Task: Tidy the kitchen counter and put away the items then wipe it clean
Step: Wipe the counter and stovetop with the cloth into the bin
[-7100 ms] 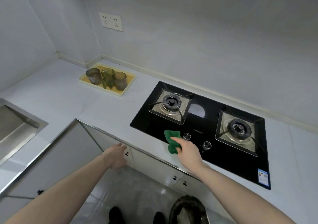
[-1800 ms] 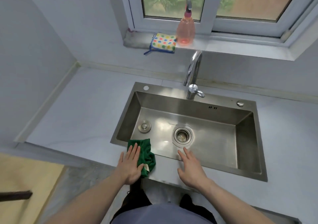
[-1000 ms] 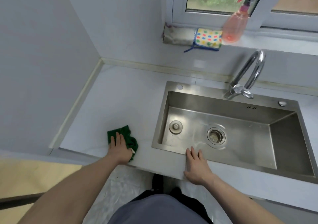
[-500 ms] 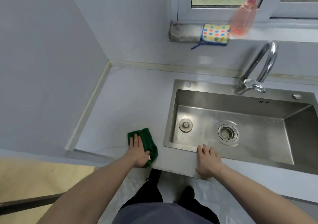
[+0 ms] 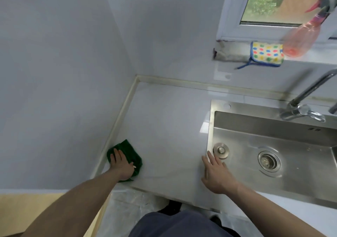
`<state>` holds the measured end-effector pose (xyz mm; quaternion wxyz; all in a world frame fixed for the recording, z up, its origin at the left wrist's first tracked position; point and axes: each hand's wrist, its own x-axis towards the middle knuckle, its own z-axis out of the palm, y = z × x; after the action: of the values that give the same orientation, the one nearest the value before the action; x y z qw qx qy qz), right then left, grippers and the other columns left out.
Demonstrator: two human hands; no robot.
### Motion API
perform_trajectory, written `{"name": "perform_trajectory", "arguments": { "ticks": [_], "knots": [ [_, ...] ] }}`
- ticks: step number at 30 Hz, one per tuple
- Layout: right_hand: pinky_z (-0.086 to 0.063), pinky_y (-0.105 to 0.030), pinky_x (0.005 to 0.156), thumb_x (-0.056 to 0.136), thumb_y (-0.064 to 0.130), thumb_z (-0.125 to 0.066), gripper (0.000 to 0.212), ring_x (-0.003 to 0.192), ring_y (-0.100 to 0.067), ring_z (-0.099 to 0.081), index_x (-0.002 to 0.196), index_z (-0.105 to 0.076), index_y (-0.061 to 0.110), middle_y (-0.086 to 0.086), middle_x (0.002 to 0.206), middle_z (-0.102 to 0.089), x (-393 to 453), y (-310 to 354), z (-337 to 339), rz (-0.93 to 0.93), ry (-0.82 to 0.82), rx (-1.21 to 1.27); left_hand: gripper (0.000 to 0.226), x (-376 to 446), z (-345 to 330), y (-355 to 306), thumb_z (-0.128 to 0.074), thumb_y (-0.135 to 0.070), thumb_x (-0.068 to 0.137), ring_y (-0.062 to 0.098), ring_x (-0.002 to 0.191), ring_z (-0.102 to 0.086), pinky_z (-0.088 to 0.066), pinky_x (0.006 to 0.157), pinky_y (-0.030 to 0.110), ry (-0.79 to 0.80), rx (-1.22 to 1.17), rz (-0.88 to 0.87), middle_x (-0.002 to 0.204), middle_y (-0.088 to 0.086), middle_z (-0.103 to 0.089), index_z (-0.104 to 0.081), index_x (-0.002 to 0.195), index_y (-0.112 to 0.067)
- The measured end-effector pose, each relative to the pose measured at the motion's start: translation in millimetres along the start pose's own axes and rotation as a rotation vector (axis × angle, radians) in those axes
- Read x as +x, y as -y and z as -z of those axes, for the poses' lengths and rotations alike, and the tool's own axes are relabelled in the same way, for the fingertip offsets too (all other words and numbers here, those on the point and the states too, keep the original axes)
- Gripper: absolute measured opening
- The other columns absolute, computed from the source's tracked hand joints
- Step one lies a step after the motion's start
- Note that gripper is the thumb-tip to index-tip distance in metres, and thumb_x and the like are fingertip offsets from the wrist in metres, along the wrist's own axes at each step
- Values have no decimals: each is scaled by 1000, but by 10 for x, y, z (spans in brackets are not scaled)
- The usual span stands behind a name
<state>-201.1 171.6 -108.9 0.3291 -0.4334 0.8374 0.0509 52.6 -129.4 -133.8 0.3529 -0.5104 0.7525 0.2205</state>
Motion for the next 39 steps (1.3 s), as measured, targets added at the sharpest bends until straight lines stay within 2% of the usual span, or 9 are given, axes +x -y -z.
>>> {"name": "perform_trajectory", "arguments": {
  "ticks": [6,12,17,23,29,39],
  "knots": [
    [-16,-52,124,94,41,-53,88,156,-33,9,162,-2,17,-7,169,13,311,129,70,-48,2,-19,80,53,-122,-4,-24,-41,108,39,153,20,9,126,48,-150,10,-303,162,20,30,26,152,3],
    [-19,-52,122,93,41,-52,84,156,-32,1,160,-7,15,-5,169,4,364,140,103,-101,-13,-79,80,181,144,-628,-29,-41,109,31,151,28,16,123,42,-144,123,-545,158,10,38,30,151,-7],
    [-22,-54,121,91,38,-54,87,156,-33,-1,160,-8,14,-5,169,3,443,119,244,-162,-15,-45,82,526,662,-986,-30,-43,108,31,151,28,10,126,46,-71,136,-518,161,9,36,29,154,-8],
    [-14,-53,124,95,35,-52,85,156,-33,8,161,-3,14,-6,169,11,614,75,518,-199,-22,26,86,873,1246,-1273,-31,-48,106,34,152,24,7,126,47,-12,151,-376,162,8,35,29,154,-11],
    [-19,-57,122,95,39,-50,80,156,-31,5,160,-9,15,-5,170,6,833,-162,712,-240,-57,110,85,1136,1678,-1568,-35,-46,106,34,154,17,2,127,49,27,120,-270,165,7,30,24,157,-10],
    [-13,-55,124,84,49,-74,114,157,-29,4,161,1,10,-8,170,5,1128,-312,741,-186,-51,48,88,1534,2120,-1829,-39,-45,106,35,155,16,1,127,47,-8,141,-243,165,8,28,24,156,-9]
  ]
}}
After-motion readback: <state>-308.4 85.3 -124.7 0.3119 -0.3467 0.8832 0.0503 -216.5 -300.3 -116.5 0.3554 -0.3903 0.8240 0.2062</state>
